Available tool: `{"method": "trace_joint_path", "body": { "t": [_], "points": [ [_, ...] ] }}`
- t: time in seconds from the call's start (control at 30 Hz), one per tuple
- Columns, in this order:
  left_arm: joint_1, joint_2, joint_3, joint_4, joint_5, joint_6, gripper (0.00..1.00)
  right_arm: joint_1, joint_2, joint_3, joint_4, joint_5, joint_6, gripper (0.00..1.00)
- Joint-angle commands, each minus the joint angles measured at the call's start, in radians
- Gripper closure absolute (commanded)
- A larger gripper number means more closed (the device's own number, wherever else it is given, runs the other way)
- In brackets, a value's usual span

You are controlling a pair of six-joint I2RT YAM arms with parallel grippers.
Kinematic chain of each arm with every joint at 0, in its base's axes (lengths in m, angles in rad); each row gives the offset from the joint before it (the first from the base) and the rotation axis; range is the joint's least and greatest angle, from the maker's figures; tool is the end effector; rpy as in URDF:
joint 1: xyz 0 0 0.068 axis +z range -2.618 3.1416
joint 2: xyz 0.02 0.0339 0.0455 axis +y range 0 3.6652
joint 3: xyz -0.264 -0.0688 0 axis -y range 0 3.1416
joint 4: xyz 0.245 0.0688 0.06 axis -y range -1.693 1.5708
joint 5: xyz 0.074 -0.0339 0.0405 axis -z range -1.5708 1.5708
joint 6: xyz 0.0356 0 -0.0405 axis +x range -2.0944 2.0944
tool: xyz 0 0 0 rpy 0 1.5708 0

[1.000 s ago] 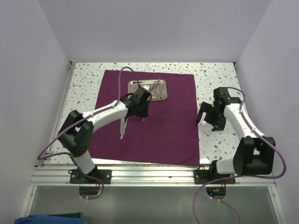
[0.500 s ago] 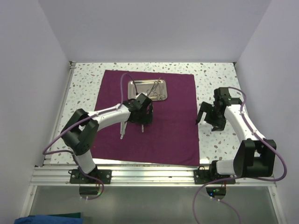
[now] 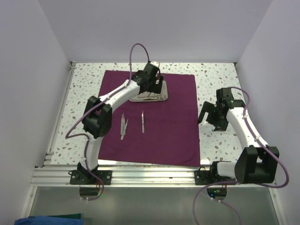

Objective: Open and lay out the surgical kit
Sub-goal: Pick up the medical item from the container.

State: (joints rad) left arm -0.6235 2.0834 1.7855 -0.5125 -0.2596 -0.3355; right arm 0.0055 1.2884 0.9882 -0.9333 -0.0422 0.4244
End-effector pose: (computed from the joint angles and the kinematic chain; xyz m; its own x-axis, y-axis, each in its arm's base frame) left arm 0.3918 -0.2705 0.2505 -0.6939 0.1071 -0.7120 0.2036 0.9777 -0.0513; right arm 0.2345 0.0028 0.2485 -0.8679 0.4066 -0.2852 0.3708 0.9125 0.1725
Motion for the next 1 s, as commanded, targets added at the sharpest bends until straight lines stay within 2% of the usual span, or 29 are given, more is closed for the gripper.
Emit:
{"method": "trace_joint_path", "body": {
  "t": [0.0, 0.13, 0.4, 0.6, 0.73, 0.97],
  "points": [
    [0.068, 0.110, 0.135, -0.014, 0.040, 0.098, 0.01, 0.002, -0.031, 0.017, -0.028, 0.028, 0.011, 0.02],
    [0.100, 0.225, 0.297, -0.018, 0.097, 0.133, 0.02, 0.002, -0.037, 0.029, -0.068, 0.041, 0.016, 0.02],
    [0.111, 0.359, 0.376, 0.052, 0.285, 0.207, 0.09, 0.004, -0.009, 0.044, -0.110, 0.079, 0.014, 0.02],
    [0.113, 0.376, 0.353, 0.065, 0.234, 0.208, 0.18, 0.004, 0.028, 0.075, -0.122, 0.099, 0.019, 0.02],
    [0.133, 0.379, 0.354, 0.069, 0.240, 0.184, 0.28, 0.002, 0.041, 0.081, -0.118, 0.096, 0.034, 0.02],
    [0.153, 0.365, 0.362, 0.095, 0.253, 0.179, 0.36, 0.004, 0.046, 0.076, -0.119, 0.108, 0.030, 0.02]
  ]
}}
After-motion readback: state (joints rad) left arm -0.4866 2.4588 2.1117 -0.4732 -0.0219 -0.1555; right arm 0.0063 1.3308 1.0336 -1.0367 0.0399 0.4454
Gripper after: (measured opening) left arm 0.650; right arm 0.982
